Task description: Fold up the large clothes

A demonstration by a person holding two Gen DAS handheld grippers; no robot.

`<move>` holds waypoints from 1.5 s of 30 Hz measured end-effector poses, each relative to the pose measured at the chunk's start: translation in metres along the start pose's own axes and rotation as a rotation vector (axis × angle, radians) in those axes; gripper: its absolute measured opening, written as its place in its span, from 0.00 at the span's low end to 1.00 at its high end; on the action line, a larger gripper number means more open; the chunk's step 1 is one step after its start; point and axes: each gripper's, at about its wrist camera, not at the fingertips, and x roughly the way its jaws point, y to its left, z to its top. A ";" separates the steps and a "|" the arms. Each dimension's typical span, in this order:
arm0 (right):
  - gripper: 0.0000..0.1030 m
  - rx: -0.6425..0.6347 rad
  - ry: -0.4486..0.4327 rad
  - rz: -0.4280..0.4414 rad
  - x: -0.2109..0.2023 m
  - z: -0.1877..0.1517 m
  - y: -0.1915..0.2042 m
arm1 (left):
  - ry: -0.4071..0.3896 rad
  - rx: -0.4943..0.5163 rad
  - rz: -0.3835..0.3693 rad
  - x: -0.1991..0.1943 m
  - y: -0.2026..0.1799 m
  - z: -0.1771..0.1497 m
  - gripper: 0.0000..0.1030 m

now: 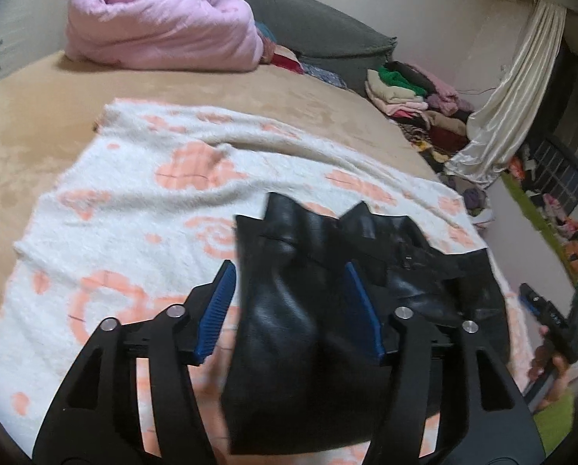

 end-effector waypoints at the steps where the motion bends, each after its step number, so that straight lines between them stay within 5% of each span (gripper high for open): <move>1: 0.69 -0.031 -0.002 -0.025 0.002 0.001 0.002 | -0.002 0.010 0.016 0.001 0.001 -0.001 0.53; 4: 0.69 -0.091 0.017 -0.061 0.011 0.002 0.005 | 0.022 0.076 0.087 0.015 -0.001 -0.005 0.63; 12: 0.68 -0.255 0.164 -0.094 0.067 0.004 0.015 | 0.097 0.167 0.128 0.056 -0.011 -0.014 0.64; 13: 0.58 -0.268 0.176 -0.095 0.073 0.003 0.016 | 0.102 0.172 0.130 0.061 -0.011 -0.014 0.63; 14: 0.48 -0.287 0.193 -0.101 0.080 0.002 0.018 | 0.103 0.171 0.124 0.064 -0.011 -0.015 0.50; 15: 0.27 -0.300 0.196 -0.111 0.084 0.000 0.020 | 0.103 0.170 0.111 0.066 -0.012 -0.015 0.26; 18: 0.10 -0.286 0.163 -0.103 0.080 0.005 0.021 | 0.073 0.212 0.115 0.061 -0.021 -0.011 0.04; 19: 0.09 -0.260 0.145 -0.088 0.072 0.009 0.021 | 0.043 0.210 0.095 0.052 -0.024 -0.005 0.04; 22: 0.08 -0.093 0.067 0.038 0.049 0.035 0.003 | -0.011 0.181 0.038 0.031 -0.027 0.012 0.03; 27: 0.08 0.115 0.015 0.110 0.052 0.054 -0.025 | -0.065 0.187 0.031 0.032 -0.030 0.036 0.03; 31: 0.09 0.086 0.098 0.012 0.092 0.036 -0.024 | 0.026 0.192 0.083 0.074 -0.025 0.027 0.04; 35: 0.21 0.072 0.135 -0.060 0.112 0.020 -0.025 | 0.101 0.144 0.135 0.106 -0.007 0.010 0.18; 42: 0.52 0.167 0.170 -0.072 0.115 0.013 -0.045 | 0.097 0.090 0.131 0.102 0.002 0.008 0.30; 45: 0.54 0.190 0.178 -0.061 0.110 0.012 -0.049 | 0.092 0.076 0.133 0.096 0.003 0.013 0.37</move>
